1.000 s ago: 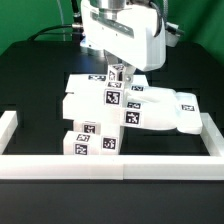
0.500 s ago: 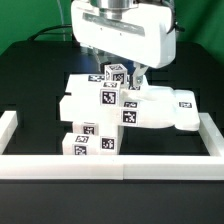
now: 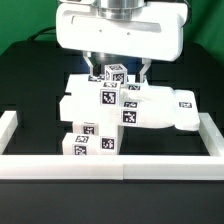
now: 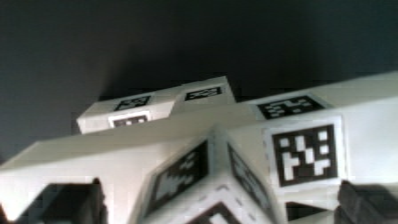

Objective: Assemble chair

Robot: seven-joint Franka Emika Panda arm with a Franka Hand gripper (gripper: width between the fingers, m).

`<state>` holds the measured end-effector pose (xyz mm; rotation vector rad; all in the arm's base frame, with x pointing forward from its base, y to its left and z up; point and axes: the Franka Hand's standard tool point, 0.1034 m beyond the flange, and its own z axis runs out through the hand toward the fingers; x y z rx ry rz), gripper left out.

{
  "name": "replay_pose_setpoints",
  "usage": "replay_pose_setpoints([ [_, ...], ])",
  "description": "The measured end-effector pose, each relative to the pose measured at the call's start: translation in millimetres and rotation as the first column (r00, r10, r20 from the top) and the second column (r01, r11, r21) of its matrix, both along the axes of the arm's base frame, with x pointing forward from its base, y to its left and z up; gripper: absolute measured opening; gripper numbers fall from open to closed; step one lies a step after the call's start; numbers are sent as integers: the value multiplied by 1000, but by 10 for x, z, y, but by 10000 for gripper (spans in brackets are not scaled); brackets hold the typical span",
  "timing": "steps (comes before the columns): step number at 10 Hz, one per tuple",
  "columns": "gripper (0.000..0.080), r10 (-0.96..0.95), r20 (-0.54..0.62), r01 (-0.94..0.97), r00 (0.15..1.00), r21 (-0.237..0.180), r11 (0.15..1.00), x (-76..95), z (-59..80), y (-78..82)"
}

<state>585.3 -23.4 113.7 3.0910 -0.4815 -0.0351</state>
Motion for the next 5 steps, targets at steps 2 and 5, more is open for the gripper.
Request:
replay_pose_setpoints([
  [2, 649, 195, 1, -195, 981, -12, 981, 12, 2, -23],
  [5, 649, 389, 1, -389, 921, -20, 921, 27, 4, -39],
])
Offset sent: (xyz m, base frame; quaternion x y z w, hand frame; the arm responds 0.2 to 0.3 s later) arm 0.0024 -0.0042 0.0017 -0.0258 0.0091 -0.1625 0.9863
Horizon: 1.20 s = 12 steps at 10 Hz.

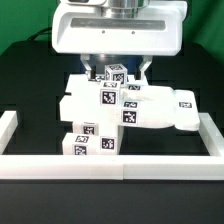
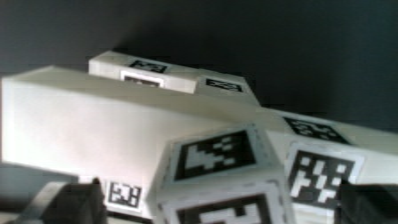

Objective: Assemble chair

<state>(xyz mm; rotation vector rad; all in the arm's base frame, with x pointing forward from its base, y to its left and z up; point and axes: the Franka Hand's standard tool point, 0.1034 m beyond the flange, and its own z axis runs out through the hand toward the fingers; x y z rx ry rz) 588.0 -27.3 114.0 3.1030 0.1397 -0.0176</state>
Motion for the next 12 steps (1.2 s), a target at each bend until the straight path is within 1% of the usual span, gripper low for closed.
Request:
replay_pose_setpoints([
  [1, 649, 23, -1, -23, 1000, 1, 1000, -1, -1, -7],
  [2, 529, 27, -1, -27, 1000, 1, 1000, -1, -1, -8],
  [3, 392, 25, -1, -25, 1000, 1, 1000, -1, -1, -9],
  [4, 392, 15, -1, -15, 1000, 1, 1000, -2, -1, -7],
  [5, 283, -2, 0, 2, 1000, 1, 1000, -2, -1, -8],
  [6, 283, -2, 0, 2, 1000, 1, 1000, -2, -2, -8],
  [7, 283, -73, 1, 73, 997, 8, 997, -5, -8, -2],
  [8, 283, -211, 4, 211, 977, 17, 977, -4, -11, -3],
  [10, 283, -373, 5, 373, 928, 28, 927, -5, -13, -13],
  [12, 284, -530, 4, 530, 848, 37, 847, -4, -17, -12],
])
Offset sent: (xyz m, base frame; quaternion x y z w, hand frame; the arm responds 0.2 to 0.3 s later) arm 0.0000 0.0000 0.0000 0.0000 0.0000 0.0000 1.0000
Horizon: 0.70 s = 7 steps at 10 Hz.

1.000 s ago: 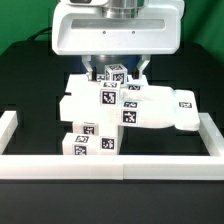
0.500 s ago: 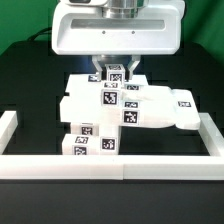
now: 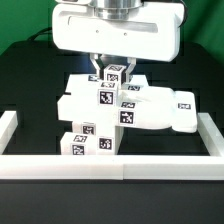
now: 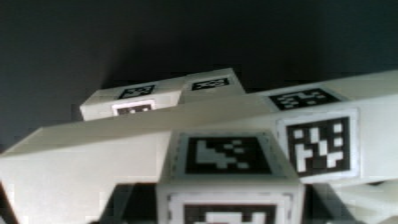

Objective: Assemble chair

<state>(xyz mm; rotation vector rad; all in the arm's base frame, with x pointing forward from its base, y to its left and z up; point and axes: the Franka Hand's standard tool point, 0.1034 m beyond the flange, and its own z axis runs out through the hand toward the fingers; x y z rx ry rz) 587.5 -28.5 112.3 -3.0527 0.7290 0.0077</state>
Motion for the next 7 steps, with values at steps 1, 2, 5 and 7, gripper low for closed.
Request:
replay_pose_setpoints([
  [1, 284, -101, 0, 101, 995, 4, 995, 0, -2, 8],
  [2, 284, -164, -1, 164, 986, 5, 986, -1, -4, 14],
  [5, 284, -430, -8, 430, 903, 18, 903, 1, -11, 40],
  [7, 284, -491, -10, 491, 871, 17, 871, 1, -11, 43],
])
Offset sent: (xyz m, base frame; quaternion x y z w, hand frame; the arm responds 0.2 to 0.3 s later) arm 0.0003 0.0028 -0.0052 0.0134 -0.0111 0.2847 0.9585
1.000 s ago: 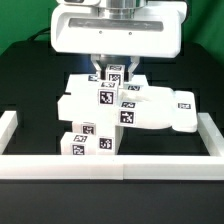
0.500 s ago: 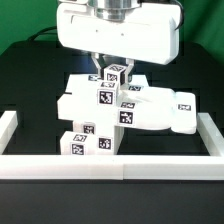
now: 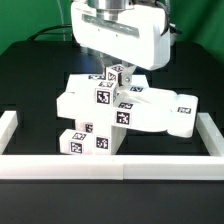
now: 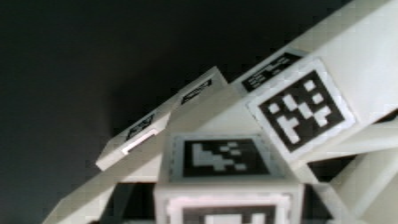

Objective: Assemble chair

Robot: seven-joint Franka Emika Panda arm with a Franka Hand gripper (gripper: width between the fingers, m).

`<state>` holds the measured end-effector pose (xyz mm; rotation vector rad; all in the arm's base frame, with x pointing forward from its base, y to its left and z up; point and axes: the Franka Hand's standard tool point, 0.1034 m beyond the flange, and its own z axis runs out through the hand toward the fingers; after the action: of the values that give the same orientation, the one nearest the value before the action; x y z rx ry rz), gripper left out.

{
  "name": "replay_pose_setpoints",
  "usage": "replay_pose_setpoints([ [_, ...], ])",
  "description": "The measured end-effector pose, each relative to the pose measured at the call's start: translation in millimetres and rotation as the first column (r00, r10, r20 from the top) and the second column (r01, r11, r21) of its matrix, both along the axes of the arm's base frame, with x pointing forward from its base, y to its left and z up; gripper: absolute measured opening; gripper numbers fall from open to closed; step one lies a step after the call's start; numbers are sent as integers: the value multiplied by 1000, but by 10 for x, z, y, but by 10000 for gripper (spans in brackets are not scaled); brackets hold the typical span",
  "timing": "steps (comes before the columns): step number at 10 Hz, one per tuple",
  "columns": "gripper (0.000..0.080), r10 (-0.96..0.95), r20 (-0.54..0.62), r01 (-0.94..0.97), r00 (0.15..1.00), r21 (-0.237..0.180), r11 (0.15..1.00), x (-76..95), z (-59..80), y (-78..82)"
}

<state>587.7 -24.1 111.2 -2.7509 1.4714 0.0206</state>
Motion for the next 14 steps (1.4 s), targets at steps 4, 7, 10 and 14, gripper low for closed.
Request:
replay_pose_setpoints([
  [4, 575, 105, -1, -105, 994, 0, 994, 0, 32, 35],
  [7, 643, 450, 4, -450, 893, -13, 893, 6, 28, 31],
  [10, 649, 642, -5, -642, 767, -27, 766, 14, 35, 28],
  [14, 649, 854, -24, -854, 520, -31, 519, 7, 27, 6],
])
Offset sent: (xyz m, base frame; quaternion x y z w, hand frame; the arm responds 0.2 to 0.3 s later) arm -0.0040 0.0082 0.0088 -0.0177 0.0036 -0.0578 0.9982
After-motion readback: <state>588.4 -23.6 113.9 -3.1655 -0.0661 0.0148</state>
